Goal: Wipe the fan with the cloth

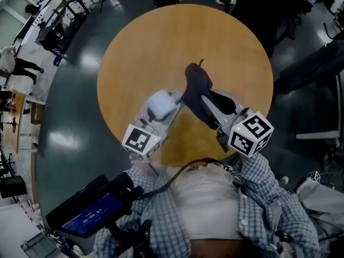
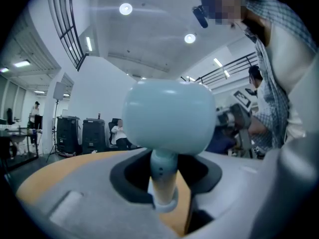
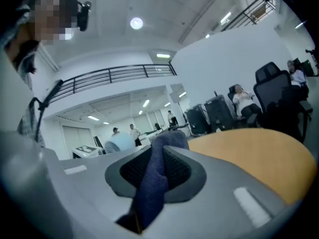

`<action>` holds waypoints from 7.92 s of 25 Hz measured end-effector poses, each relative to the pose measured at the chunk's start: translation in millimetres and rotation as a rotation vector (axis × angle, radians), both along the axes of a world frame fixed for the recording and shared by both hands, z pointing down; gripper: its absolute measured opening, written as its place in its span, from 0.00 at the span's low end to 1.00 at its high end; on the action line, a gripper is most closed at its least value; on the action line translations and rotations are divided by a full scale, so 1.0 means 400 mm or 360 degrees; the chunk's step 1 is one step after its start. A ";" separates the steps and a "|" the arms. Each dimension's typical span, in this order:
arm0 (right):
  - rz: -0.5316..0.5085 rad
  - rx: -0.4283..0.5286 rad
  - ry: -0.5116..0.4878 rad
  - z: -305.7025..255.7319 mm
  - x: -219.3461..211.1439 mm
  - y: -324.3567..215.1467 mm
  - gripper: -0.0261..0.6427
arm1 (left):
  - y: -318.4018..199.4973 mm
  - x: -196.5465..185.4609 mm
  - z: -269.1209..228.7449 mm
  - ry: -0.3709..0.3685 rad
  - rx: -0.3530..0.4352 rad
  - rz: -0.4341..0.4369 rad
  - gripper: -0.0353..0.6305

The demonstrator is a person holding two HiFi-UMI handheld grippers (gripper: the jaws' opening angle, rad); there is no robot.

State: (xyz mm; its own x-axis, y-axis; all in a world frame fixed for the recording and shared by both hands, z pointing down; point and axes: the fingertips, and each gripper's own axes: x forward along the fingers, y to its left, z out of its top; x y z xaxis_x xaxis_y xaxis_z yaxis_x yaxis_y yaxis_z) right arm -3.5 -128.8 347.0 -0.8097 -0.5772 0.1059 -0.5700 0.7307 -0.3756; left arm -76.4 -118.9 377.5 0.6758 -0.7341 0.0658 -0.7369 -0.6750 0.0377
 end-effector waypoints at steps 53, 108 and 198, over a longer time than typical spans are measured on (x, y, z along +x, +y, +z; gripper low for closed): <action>-0.0510 0.0058 0.0260 -0.009 -0.171 -0.094 0.14 | 0.061 0.103 -0.011 -0.0150 0.0080 0.0324 0.27; -0.0109 -0.0262 0.1048 0.607 0.126 -0.041 0.18 | -0.039 0.144 0.360 -0.0243 -0.0229 0.0302 0.27; 0.0248 0.0129 0.0503 0.165 0.148 0.016 0.04 | 0.065 0.026 0.058 -0.0127 -0.0068 -0.0039 0.05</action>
